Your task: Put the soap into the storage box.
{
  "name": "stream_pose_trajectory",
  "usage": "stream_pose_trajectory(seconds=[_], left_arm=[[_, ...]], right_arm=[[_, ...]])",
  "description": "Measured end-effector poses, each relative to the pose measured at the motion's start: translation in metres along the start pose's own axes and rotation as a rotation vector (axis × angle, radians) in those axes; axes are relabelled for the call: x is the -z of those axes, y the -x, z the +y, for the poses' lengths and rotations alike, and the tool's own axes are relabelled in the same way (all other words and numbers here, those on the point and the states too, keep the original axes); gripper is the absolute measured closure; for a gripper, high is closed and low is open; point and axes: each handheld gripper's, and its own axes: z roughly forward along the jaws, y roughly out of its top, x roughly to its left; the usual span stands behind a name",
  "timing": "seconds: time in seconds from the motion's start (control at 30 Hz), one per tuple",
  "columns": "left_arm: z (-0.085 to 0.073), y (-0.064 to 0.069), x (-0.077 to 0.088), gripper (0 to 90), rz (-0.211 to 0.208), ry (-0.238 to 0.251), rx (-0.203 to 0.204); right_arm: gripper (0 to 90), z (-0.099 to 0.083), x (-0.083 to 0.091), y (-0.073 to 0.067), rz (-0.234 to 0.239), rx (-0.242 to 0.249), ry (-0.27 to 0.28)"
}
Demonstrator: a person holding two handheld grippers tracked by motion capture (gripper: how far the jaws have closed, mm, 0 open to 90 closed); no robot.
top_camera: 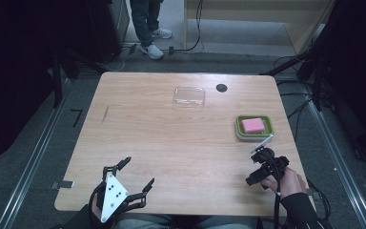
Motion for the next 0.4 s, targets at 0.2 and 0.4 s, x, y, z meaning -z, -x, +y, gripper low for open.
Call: stream_pose_trajectory(seconds=[0.2, 0.4], left_arm=[[0.0001, 0.0003, -0.0001, 13.6, 0.001, 0.0, -0.002], [0.0002, 0.0002, -0.0011, 13.6, 0.0, -0.003, -0.001]], right_arm=[[0.0, -0.0062, -0.005, -0.0012, -0.006, 0.007, -0.019], [0.0, -0.0052, -0.0043, -0.0006, -0.019, 0.015, -0.013]])
